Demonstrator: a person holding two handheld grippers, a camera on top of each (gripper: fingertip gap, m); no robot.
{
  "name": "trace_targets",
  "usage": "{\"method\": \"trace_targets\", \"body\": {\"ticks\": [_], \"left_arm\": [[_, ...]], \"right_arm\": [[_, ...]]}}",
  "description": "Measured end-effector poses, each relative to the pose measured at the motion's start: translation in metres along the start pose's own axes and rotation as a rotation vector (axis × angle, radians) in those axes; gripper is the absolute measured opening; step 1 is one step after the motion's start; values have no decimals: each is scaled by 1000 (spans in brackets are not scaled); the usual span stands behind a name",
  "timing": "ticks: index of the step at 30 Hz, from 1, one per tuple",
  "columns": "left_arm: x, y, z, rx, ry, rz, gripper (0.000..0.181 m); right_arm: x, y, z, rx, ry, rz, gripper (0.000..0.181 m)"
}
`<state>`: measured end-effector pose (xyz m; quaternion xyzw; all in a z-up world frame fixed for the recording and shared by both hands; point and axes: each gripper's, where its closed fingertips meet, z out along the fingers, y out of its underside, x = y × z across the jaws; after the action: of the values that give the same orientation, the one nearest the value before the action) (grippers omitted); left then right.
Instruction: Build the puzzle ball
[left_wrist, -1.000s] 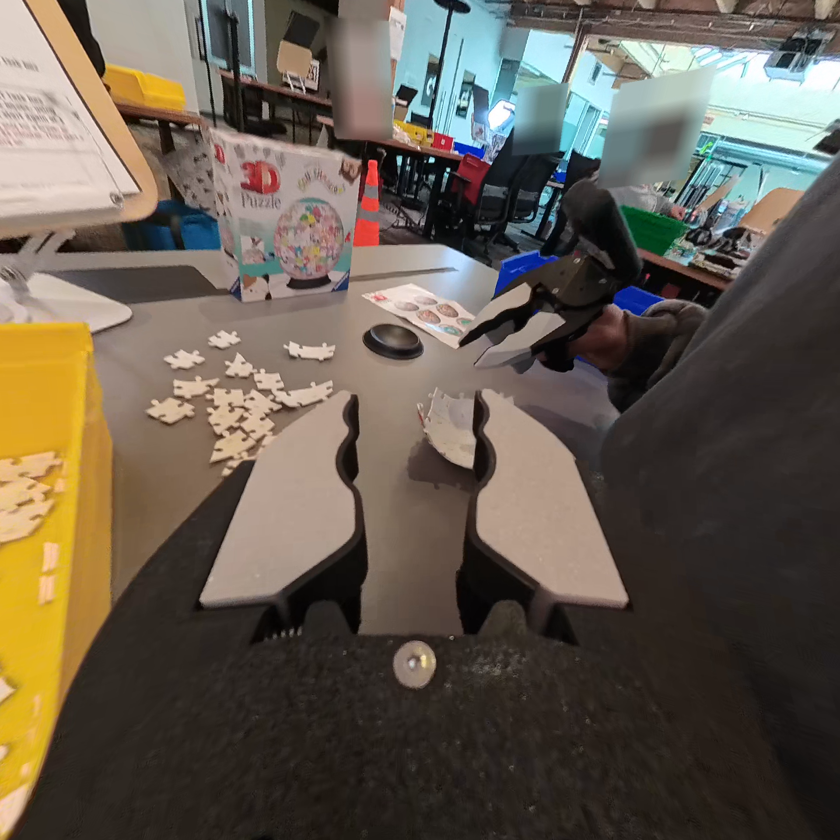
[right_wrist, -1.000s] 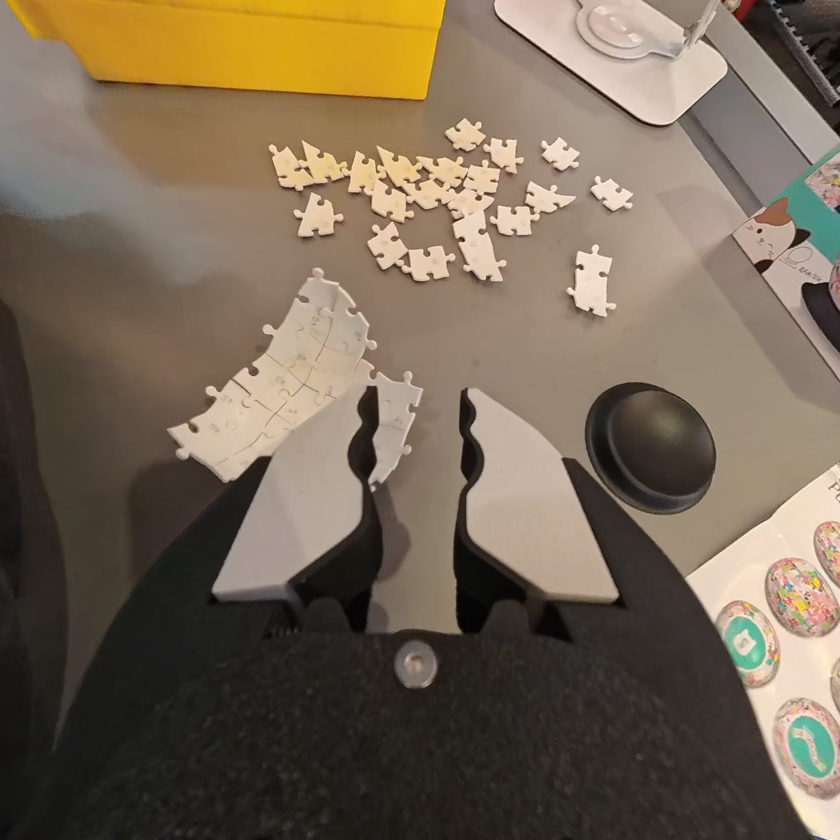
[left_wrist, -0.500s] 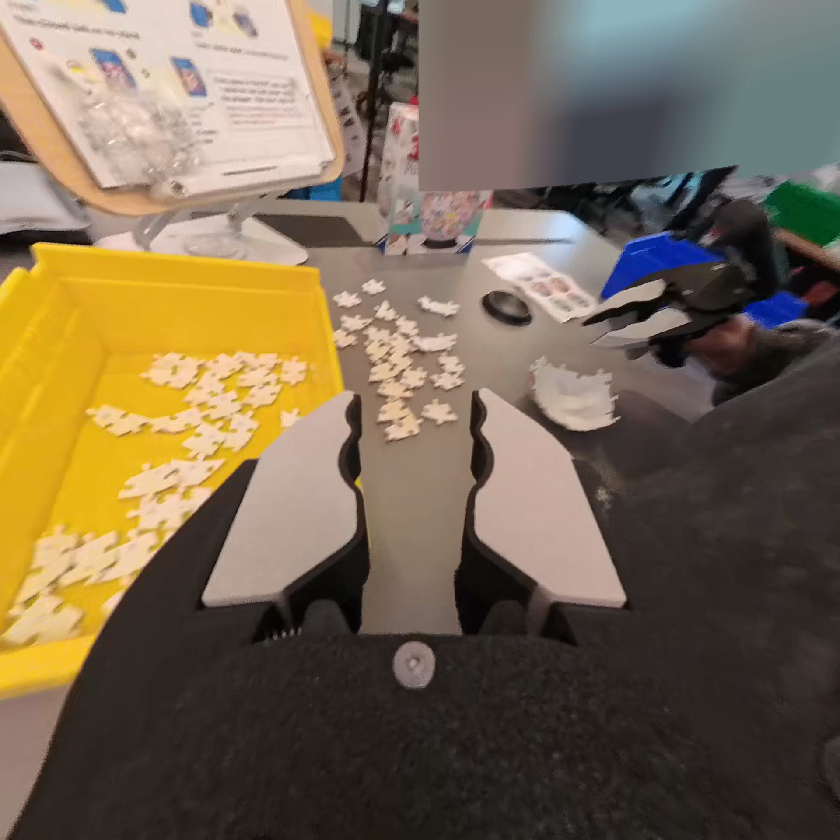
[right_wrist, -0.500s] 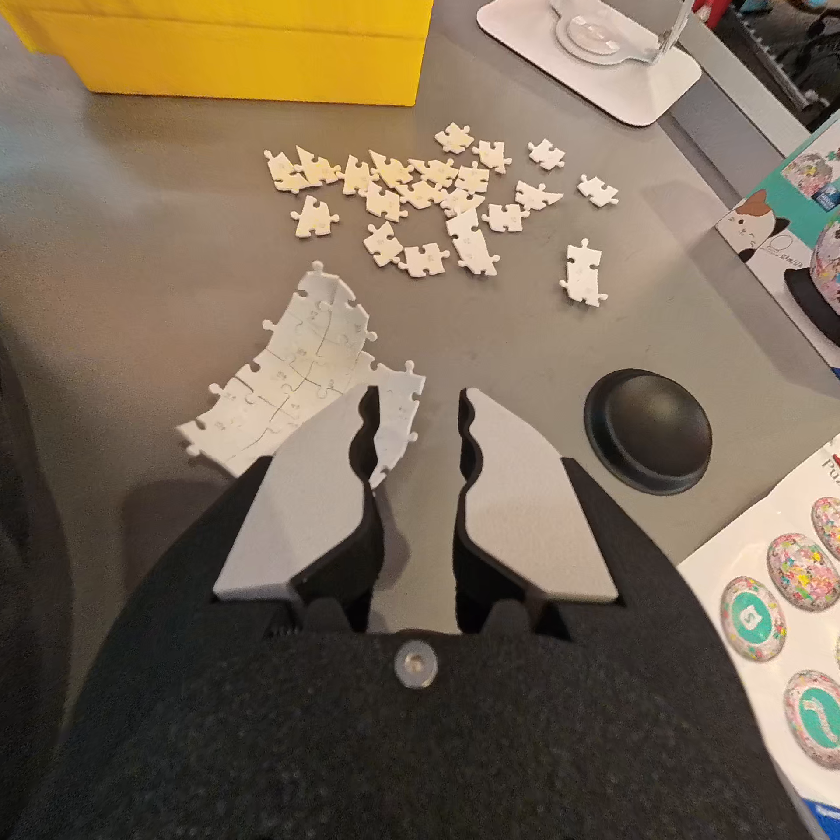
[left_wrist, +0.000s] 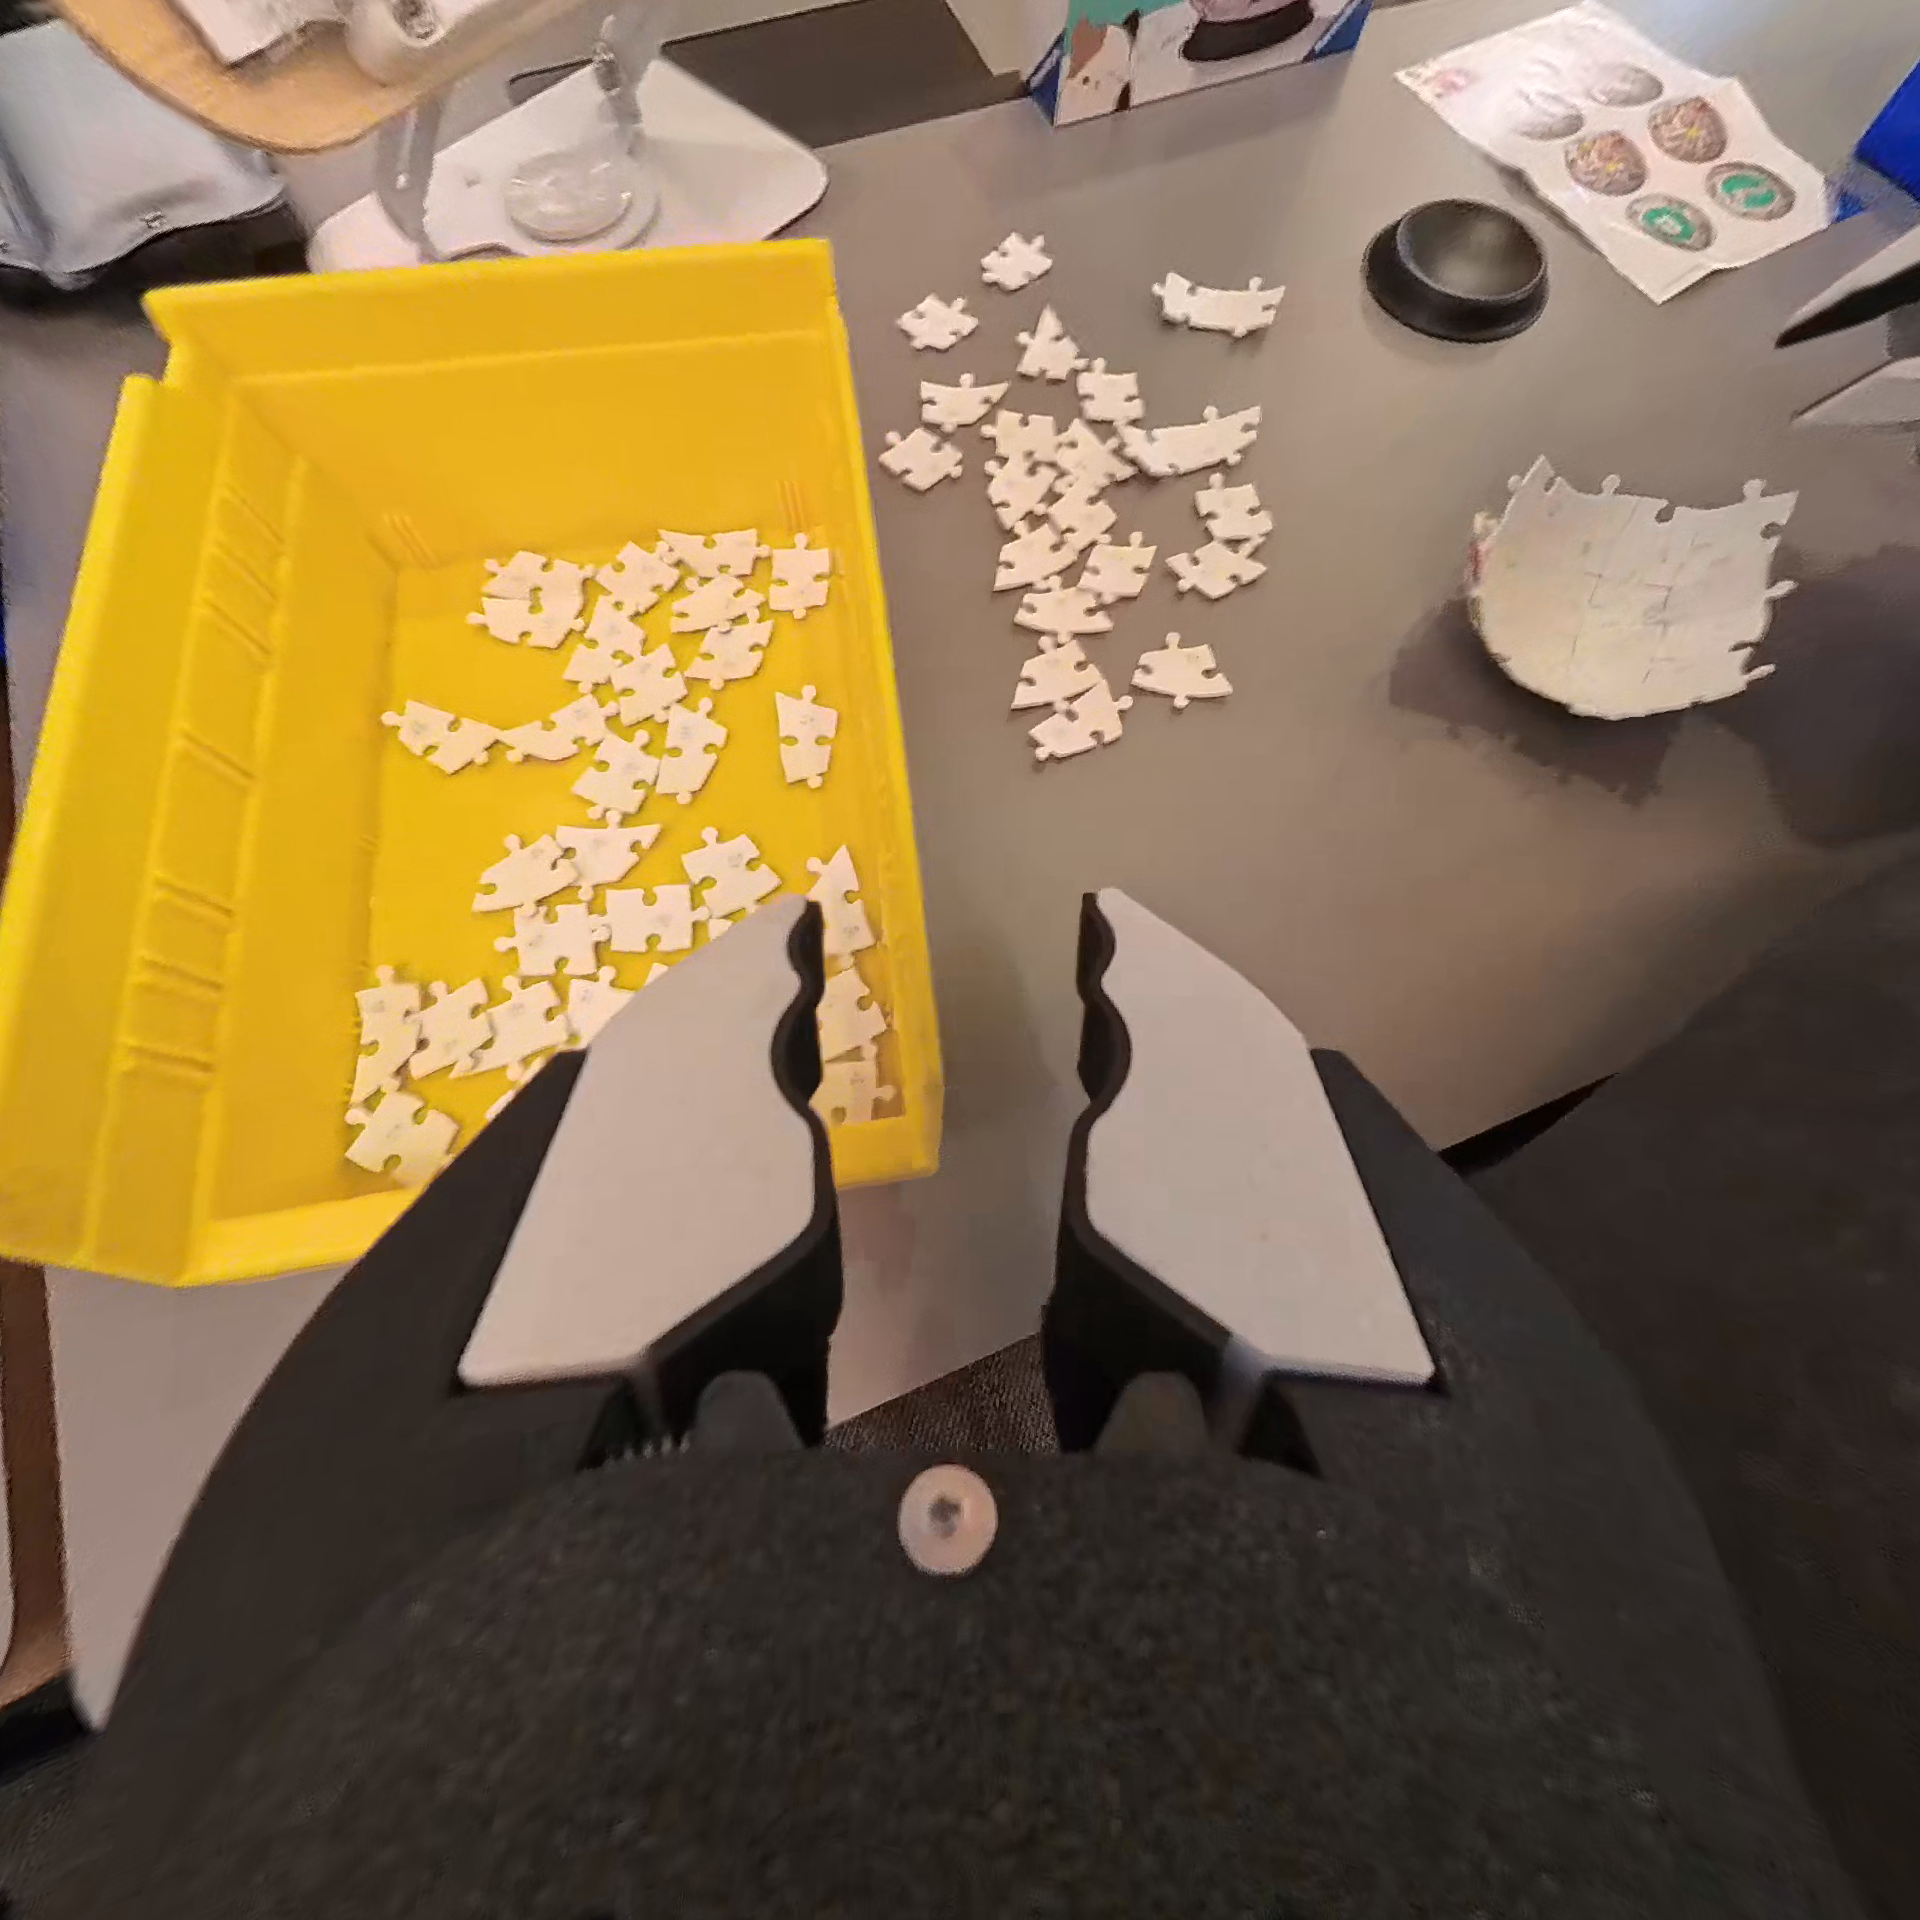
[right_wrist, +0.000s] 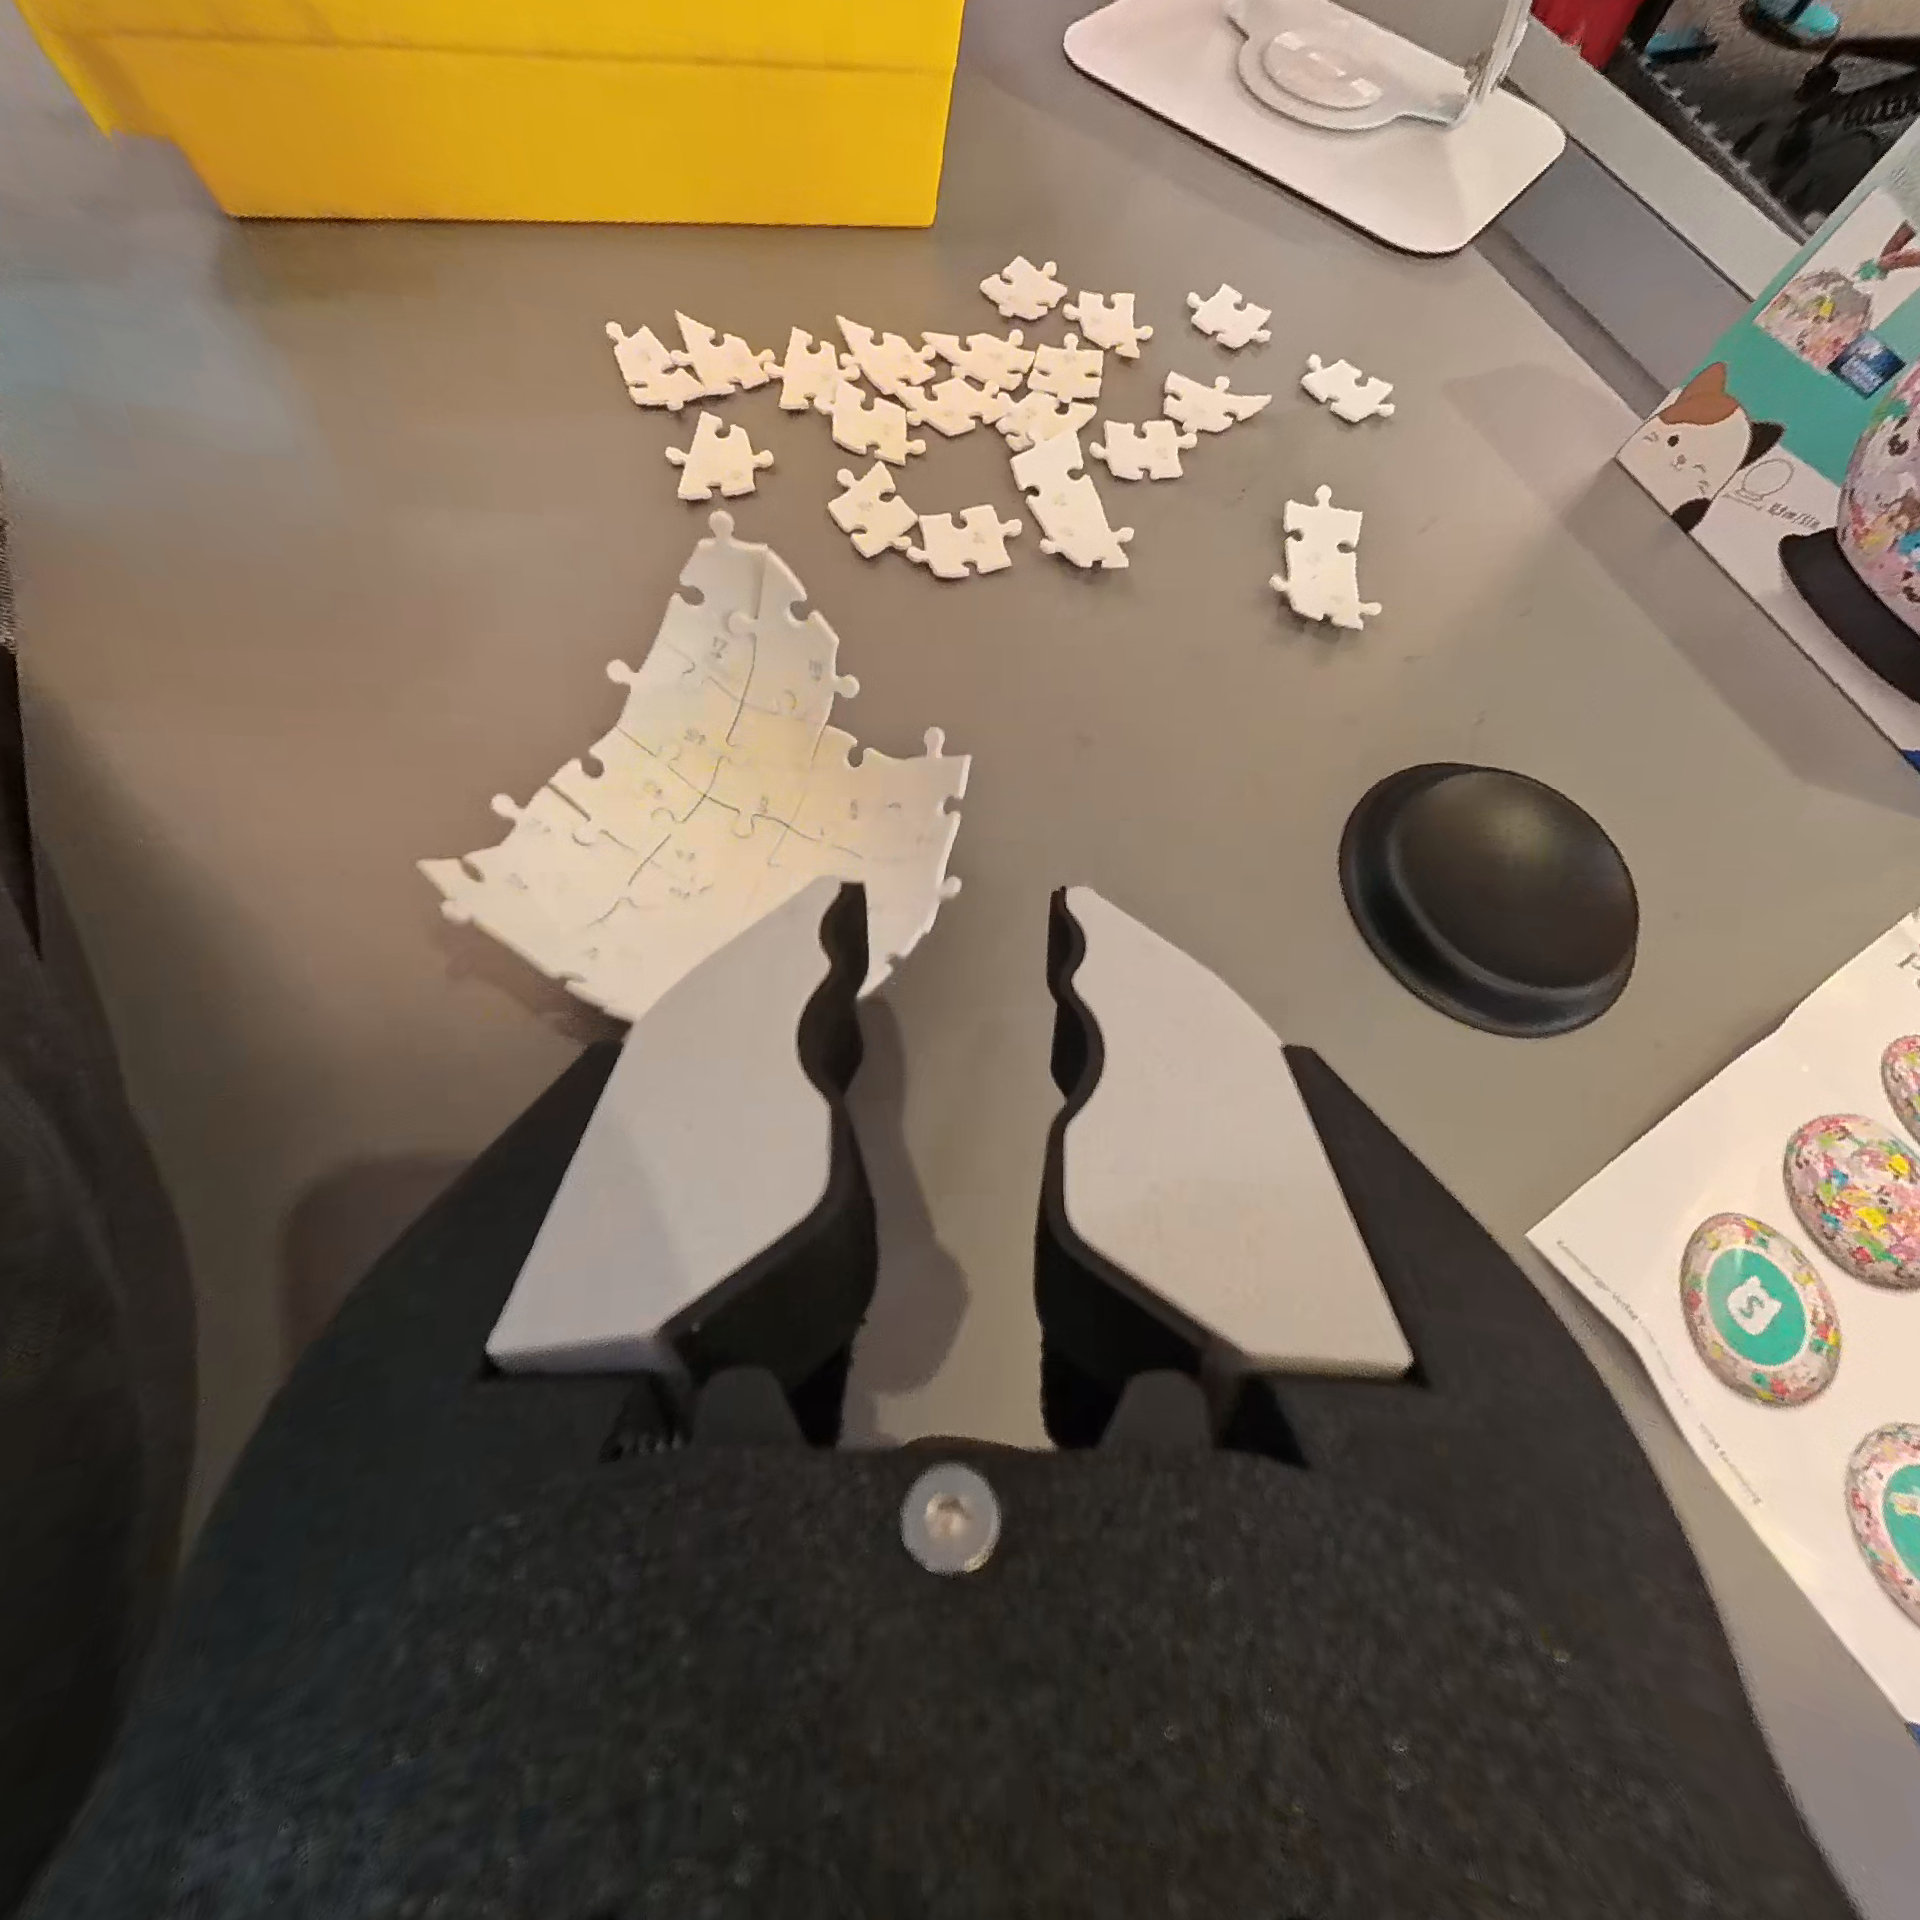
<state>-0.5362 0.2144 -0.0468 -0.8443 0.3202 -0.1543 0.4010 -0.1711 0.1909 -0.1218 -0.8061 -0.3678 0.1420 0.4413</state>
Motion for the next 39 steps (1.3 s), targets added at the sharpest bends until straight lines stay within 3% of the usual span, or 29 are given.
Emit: {"method": "trace_targets", "body": {"ticks": [6, 9, 13, 19, 25, 31, 39], "left_arm": [[46, -31, 39, 39, 122, -4, 46], [61, -29, 76, -40, 85, -15, 46], [95, -22, 116, -102, 145, -36, 47], [124, -14, 153, -170, 123, 53, 48], [135, -32, 155, -141, 130, 104, 45], [126, -28, 149, -114, 131, 90, 45], [95, -23, 103, -51, 170, -7, 52]], "right_arm": [[1, 6, -6, 23, 10, 19, 33], [1, 9, -10, 40, 21, 32, 33], [1, 15, -15, 49, 27, 53, 33], [2, 23, -18, 54, 22, 68, 33], [-1, 24, -16, 64, 11, 63, 33], [1, 19, -5, 44, -25, 44, 33], [20, -5, 8, 26, 5, -6, 32]]}}
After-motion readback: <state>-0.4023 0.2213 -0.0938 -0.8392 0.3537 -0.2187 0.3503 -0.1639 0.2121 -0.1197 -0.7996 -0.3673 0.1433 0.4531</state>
